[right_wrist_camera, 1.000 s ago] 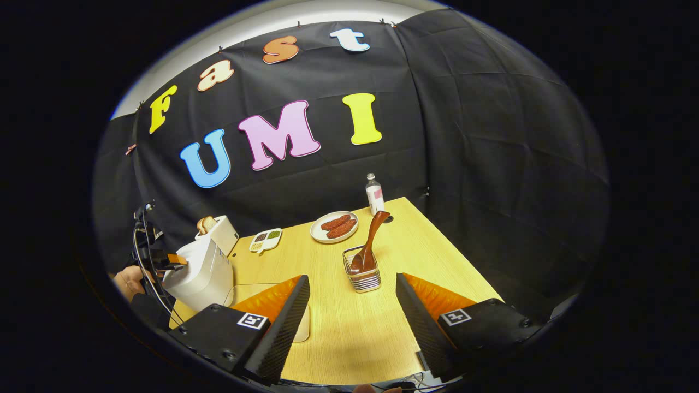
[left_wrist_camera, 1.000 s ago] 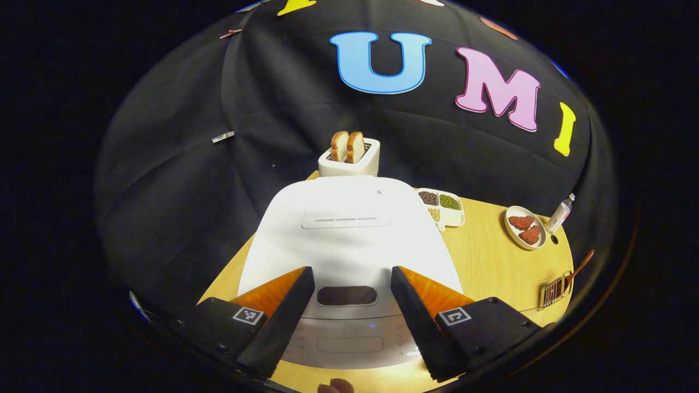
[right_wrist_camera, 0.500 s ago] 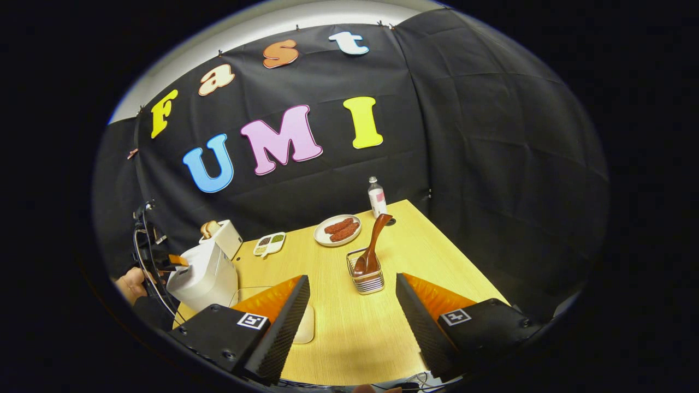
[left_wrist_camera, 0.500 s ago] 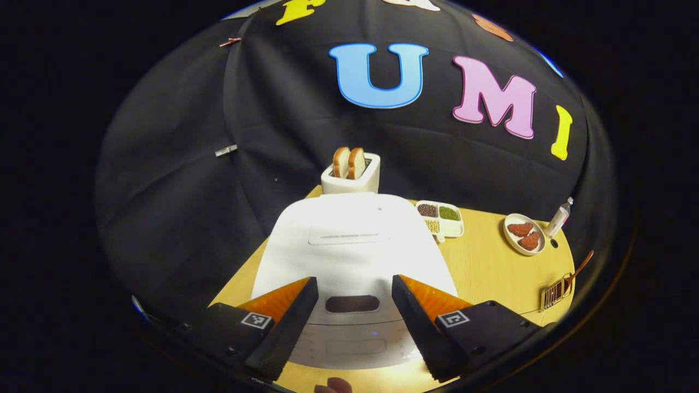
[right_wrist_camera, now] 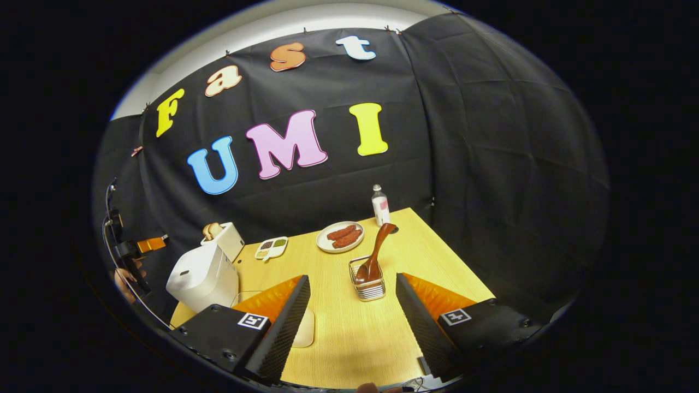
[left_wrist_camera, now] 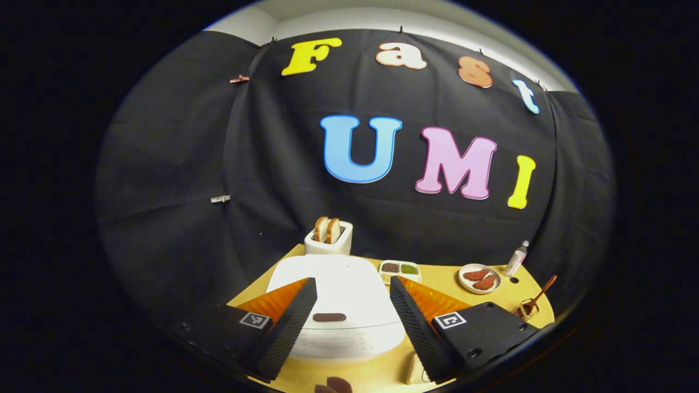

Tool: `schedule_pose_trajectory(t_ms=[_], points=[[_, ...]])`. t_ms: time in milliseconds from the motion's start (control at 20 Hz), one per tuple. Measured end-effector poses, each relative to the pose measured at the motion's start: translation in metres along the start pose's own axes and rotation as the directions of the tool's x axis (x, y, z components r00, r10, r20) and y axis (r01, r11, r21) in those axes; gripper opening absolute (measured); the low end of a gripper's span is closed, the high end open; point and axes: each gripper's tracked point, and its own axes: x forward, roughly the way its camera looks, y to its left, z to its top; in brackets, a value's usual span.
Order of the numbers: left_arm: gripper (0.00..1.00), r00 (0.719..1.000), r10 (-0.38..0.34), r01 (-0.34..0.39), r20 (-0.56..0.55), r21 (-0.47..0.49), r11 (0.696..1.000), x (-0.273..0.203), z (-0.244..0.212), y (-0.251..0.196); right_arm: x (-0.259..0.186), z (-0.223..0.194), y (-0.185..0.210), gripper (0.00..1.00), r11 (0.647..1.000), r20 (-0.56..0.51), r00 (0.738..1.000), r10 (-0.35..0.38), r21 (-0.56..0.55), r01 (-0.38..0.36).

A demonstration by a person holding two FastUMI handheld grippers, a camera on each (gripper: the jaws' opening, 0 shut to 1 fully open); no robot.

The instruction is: Close the left gripper, press the button to open the rice cooker; take a wooden spoon from the chopstick holder with the right hand, scoop a spoonful of rice and pour it into the rice cooker, then put the wooden spoon back into the chopstick holder.

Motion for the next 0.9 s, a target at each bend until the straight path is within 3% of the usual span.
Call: schedule_pose_trajectory(t_ms=[300, 500, 650, 900], points=[[0.93, 0.995, -0.068, 0.066, 0.076, 0.035, 0.997, -0.041, 0.022, -0.032, -0.004, 0.052, 0.039, 0.98, 0.994, 0.123, 0.991, 0.057, -0.103, -0.044], [0.93, 0.986, -0.127, 0.119, 0.111, 0.074, 0.99, -0.067, 0.028, -0.055, -0.014, 0.094, 0.074, 0.98, 0.98, 0.247, 0.964, 0.094, -0.195, -0.046], [0.93, 0.977, -0.173, 0.166, 0.123, 0.068, 0.984, -0.083, 0.031, -0.073, -0.021, 0.104, 0.1, 0.98, 0.975, 0.277, 0.951, 0.134, -0.207, -0.077], [0.93, 0.965, -0.207, 0.192, 0.159, 0.102, 0.976, -0.1, 0.039, -0.079, -0.024, 0.105, 0.111, 0.98, 0.971, 0.293, 0.943, 0.157, -0.221, -0.093]])
